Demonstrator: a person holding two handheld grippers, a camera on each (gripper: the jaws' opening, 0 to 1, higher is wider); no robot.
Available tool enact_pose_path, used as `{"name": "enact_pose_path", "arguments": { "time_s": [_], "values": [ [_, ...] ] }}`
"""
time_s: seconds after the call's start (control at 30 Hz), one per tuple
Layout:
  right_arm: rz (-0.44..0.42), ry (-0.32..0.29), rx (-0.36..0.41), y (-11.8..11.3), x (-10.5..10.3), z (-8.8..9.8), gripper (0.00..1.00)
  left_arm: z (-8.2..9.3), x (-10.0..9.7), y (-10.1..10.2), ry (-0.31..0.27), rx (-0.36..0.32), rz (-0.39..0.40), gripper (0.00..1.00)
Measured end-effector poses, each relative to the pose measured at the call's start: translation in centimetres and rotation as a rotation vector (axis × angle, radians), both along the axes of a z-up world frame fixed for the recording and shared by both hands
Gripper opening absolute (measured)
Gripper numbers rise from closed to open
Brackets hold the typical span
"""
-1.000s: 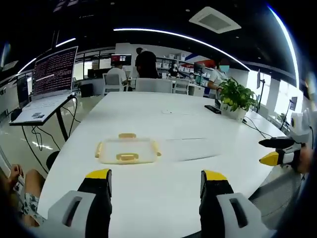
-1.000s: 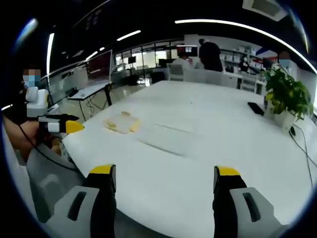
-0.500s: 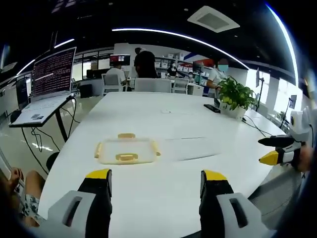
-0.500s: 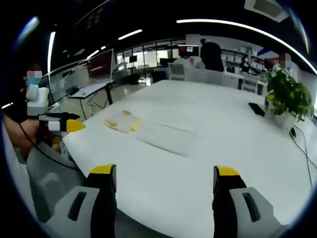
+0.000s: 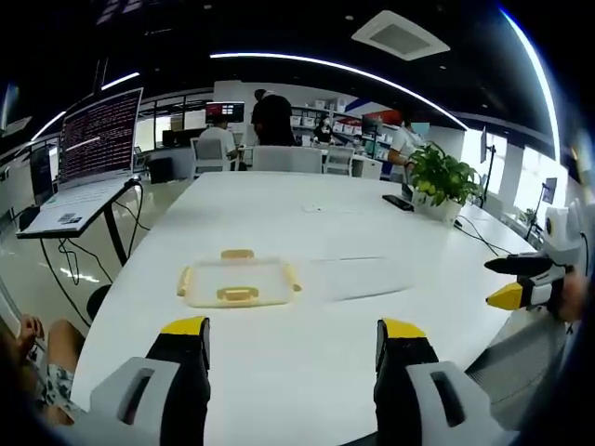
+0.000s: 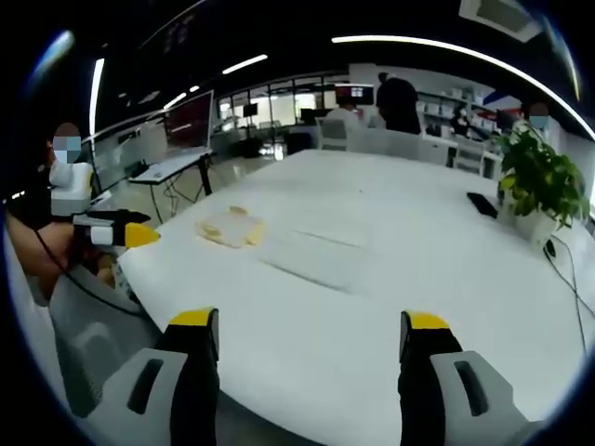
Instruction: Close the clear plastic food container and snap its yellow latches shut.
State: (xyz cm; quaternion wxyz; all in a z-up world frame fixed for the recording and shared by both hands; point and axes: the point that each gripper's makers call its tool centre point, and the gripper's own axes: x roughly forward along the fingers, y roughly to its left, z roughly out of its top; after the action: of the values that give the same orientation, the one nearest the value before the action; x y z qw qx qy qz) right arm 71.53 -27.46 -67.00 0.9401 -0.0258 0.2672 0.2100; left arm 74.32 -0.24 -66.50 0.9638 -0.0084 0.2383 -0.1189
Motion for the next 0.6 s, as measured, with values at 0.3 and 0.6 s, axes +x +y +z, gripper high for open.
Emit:
{"name": "enact_pose_path", "arguments": {
  "time_s": [0.3,0.6],
  "values": [
    [0.003,0.002,-0.001,0.09,-0.07,0.01,0.77,-0.01,-0.04,-0.03,0.002,0.002,-0.002,0.68],
    [0.007,0.006,-0.003,0.16,-0.13,-0.07,0.76,0.01,-0.03,-0.05,0.003,0.002,-0.004,0.68]
  ]
}}
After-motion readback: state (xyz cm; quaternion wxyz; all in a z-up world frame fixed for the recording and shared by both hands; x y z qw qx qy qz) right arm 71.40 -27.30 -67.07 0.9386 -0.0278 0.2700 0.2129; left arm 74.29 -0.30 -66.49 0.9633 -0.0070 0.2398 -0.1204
